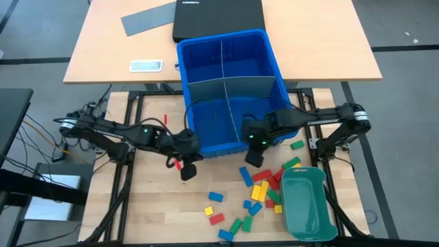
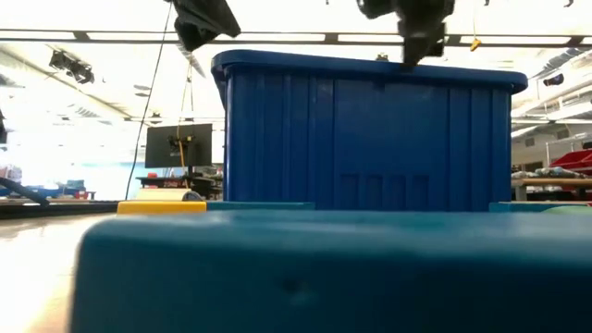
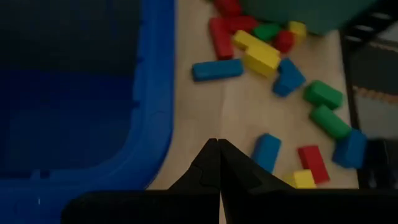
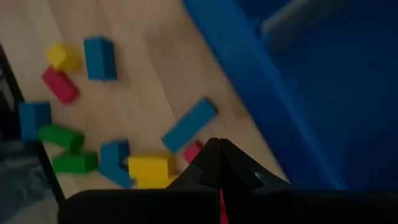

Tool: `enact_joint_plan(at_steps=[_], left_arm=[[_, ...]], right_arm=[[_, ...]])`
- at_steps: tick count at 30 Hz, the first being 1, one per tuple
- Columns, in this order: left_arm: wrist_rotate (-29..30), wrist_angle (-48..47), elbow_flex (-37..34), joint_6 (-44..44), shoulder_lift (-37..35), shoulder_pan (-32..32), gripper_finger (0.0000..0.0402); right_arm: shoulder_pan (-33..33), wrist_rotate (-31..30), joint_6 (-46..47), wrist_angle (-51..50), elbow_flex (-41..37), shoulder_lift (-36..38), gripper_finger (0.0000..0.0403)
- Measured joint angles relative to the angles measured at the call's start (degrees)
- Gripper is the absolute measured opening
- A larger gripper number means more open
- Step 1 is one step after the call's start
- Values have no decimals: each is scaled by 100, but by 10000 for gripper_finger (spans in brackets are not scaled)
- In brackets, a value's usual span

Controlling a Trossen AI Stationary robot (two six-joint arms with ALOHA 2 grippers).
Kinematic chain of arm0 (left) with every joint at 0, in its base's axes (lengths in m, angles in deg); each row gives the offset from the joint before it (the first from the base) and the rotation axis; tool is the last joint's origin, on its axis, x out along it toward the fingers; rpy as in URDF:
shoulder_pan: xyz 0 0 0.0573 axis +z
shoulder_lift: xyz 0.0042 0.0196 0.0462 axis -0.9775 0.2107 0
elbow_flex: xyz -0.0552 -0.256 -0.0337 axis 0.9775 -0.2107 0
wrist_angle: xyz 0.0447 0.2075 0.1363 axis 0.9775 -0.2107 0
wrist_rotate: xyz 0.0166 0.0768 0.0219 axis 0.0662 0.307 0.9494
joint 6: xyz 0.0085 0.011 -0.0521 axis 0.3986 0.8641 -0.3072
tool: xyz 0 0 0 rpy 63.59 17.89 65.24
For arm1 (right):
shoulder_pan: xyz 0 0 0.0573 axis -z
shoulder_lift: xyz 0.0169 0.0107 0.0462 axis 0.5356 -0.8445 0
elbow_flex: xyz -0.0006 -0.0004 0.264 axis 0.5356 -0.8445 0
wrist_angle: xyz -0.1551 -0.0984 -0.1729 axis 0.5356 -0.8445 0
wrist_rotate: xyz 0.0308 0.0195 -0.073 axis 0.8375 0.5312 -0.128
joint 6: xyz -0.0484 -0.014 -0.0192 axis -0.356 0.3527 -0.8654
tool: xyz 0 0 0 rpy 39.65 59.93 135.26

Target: Sort Items/Unsort Items

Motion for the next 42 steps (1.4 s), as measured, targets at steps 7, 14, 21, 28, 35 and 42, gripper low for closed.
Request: enact_joint_plan(at_steps=[7, 14, 21, 28, 35, 42], left_arm=[[585, 27, 2, -807, -4, -73, 1], [1158, 156, 2, -2055, -24, -275, 1], [1276, 498, 4, -2803, -586, -300, 1], [909, -104, 9, -2885, -750, -455, 1], [661, -451, 2, -2313, -70, -588, 1], [1413, -602, 2, -2419, 477, -588, 1]], right_arm=[[104, -72, 454, 1487, 0, -574, 0], [247, -275, 236, 2495, 38, -471, 0], [721, -940, -279, 960, 565, 436, 0], [1257, -1918, 243, -2213, 811, 1358, 0], [1611, -2066, 869, -2426, 283, 1738, 0], [1884, -2056, 1212, -2430, -873, 1746, 0]])
